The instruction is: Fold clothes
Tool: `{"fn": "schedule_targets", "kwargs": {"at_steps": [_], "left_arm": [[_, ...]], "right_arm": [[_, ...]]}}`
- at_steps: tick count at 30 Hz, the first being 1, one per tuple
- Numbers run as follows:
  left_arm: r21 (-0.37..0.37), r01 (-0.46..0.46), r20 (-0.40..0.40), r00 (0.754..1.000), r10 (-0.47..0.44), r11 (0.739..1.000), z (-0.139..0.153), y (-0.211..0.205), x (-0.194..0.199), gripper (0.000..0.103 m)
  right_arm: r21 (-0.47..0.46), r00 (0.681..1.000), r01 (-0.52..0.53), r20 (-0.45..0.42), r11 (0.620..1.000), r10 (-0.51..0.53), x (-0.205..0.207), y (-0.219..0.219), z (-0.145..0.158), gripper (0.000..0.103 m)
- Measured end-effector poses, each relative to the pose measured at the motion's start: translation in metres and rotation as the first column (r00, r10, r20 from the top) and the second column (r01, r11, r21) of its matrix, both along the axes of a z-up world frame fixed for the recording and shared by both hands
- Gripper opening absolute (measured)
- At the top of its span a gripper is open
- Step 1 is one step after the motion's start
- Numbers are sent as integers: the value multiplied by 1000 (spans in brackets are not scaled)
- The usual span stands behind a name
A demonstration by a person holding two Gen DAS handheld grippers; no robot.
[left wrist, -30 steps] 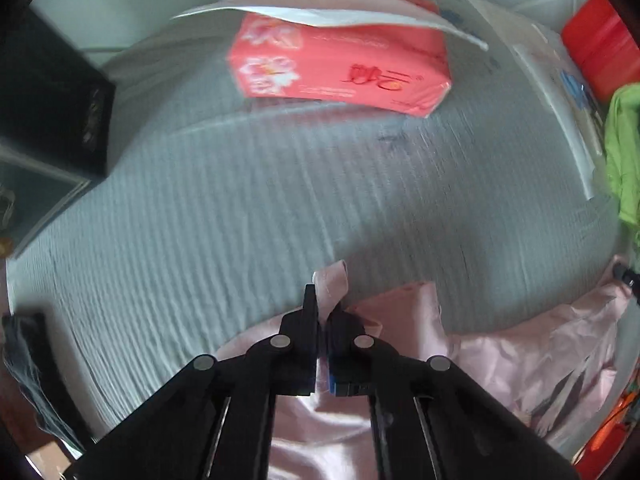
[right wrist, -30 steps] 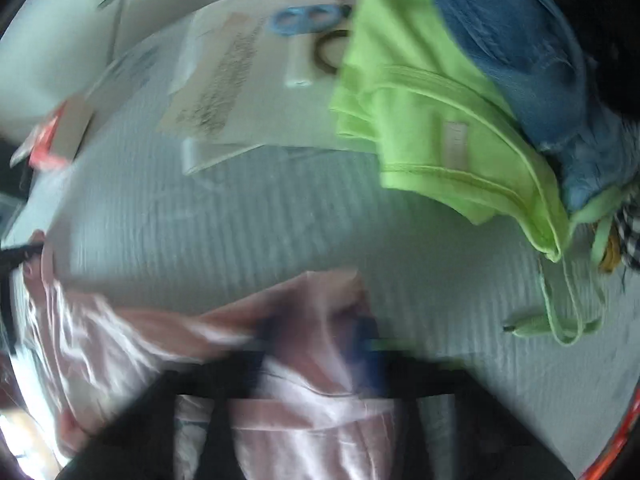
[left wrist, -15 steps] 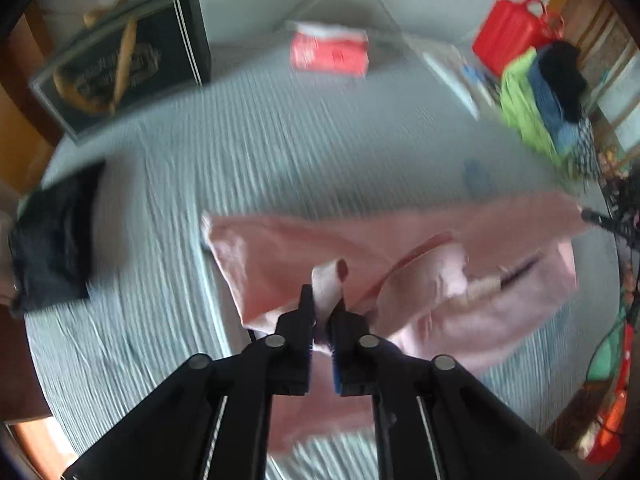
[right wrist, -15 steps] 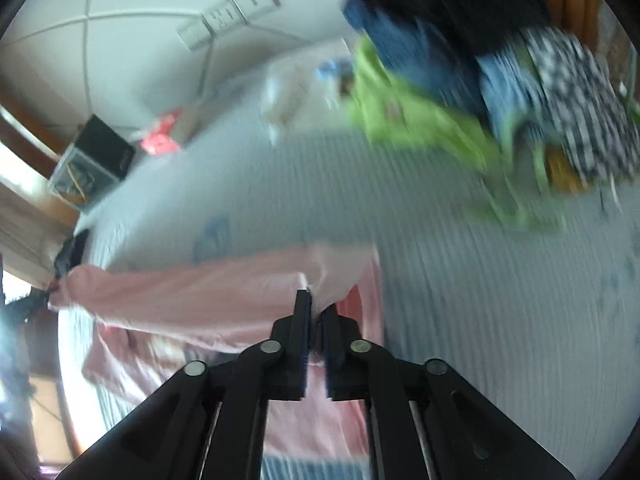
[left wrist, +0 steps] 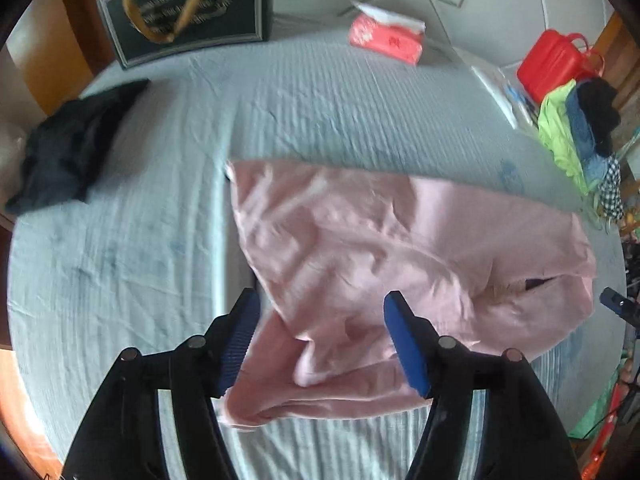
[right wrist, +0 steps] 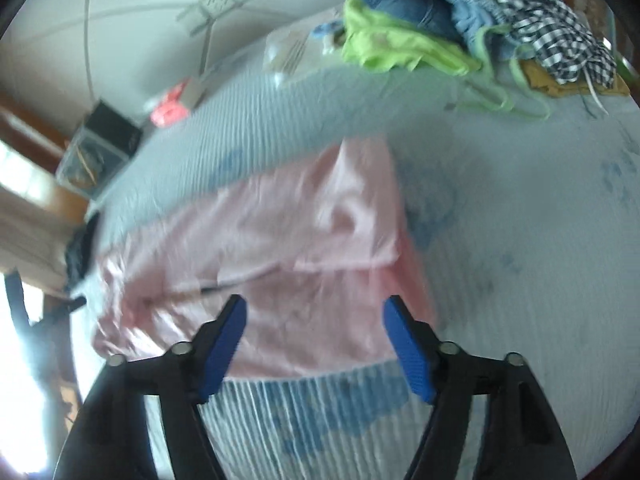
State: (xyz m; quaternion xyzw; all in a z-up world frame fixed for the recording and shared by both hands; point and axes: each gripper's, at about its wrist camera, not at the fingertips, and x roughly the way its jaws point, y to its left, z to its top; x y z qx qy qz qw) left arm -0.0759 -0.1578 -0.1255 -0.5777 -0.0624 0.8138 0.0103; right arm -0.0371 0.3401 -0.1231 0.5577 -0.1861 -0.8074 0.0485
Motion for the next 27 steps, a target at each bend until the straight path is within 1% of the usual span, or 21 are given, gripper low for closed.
{"fn": "schedule_targets", "kwargs": {"at_steps": [1,2,3,5,7,8,10,11,12,14,15,16,17,18,19,21,22,23,24,25,27], "left_arm": [[3,2,16,1000,-2,1000,-10,6,-1,64],[-1,5,21,1000,-5,1000,-14,8,0,64],[-6,8,25,1000,-8,1000,-17,11,0,64],[-16,14,34,999,-13,1000,-23,17,2,63],[-25,20,43,999,-19,999,-30,22,4,67],[-30,23,48,999,-22,999,-33,25,5,70],[-39,30,57,998,-27,999,-40,31,7,87],[-44,33,61,998,-30,999,-43,33,8,93],[-48,36,66,997,-33,998,-46,36,8,103],[-60,45,75,996,-40,997,-53,42,10,103],[-76,61,82,995,-55,995,-53,47,10,103],[-63,54,91,995,-48,997,-52,46,11,103],[-49,45,100,994,-40,998,-51,44,11,103],[-27,24,110,994,-21,999,-48,39,12,96],[-9,-6,97,995,7,1000,-41,32,14,91],[-27,-47,7,999,47,999,-15,19,17,92],[-54,-57,-31,998,55,997,-4,15,15,92],[-77,-67,-65,996,62,995,5,11,13,92],[-74,-74,-66,995,69,994,7,5,6,95],[-57,-82,-53,995,79,995,4,0,-2,96],[-36,-107,-13,994,107,994,-8,-12,-23,96]], "right_arm": [[10,1000,-7,18,1000,7,0,-5,-8,52],[14,999,-8,38,1000,8,1,-10,-17,44],[26,998,-11,57,1000,10,1,-13,-24,41],[81,997,-3,81,997,-3,2,-17,-38,40],[68,997,33,62,997,-38,7,-14,-41,40],[42,996,58,58,997,-61,9,-10,-42,41],[-22,993,108,49,994,-107,12,0,-43,41],[-52,992,121,47,991,-118,13,4,-44,41],[-77,991,127,45,989,-124,14,8,-45,41],[-110,991,133,44,985,-129,15,13,-46,41],[-116,991,133,45,984,-129,16,14,-47,38],[-103,991,133,49,986,-129,15,13,-47,35],[-83,989,137,57,987,-133,15,13,-46,26],[-64,988,144,73,987,-140,14,14,-45,18],[-52,986,152,83,987,-147,15,15,-42,17],[-33,985,170,24,985,-169,13,23,-25,17],[-22,984,177,-7,984,-177,12,28,-16,17],[-16,982,184,-32,983,-184,8,33,-9,22],[-16,980,189,-53,982,-190,0,39,-1,31],[-14,978,194,-69,981,-195,-8,44,5,34],[14,980,191,-51,981,-190,-29,50,6,36]]}}
